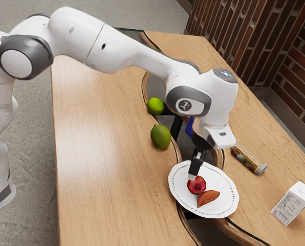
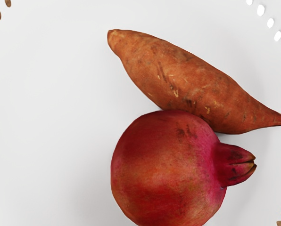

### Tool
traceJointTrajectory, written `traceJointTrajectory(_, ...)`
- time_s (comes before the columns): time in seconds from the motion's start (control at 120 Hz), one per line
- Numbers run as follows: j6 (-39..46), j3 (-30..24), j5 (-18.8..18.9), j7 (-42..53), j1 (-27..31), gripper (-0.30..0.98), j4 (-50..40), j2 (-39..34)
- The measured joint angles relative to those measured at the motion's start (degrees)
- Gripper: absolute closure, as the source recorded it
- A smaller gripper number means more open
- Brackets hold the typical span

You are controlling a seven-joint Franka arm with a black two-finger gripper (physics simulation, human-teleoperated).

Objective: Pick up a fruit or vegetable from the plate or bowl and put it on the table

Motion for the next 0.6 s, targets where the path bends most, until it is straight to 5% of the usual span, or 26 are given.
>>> traceJointTrajectory(0.525, 1.0, -0.2, -0.2, 0.5, 0.0, 0.00, 1.7, 6.2)
traceJointTrajectory(0.6, 1.2, -0.3, -0.3, 0.6, -0.1, 0.09, 1.7, 6.5)
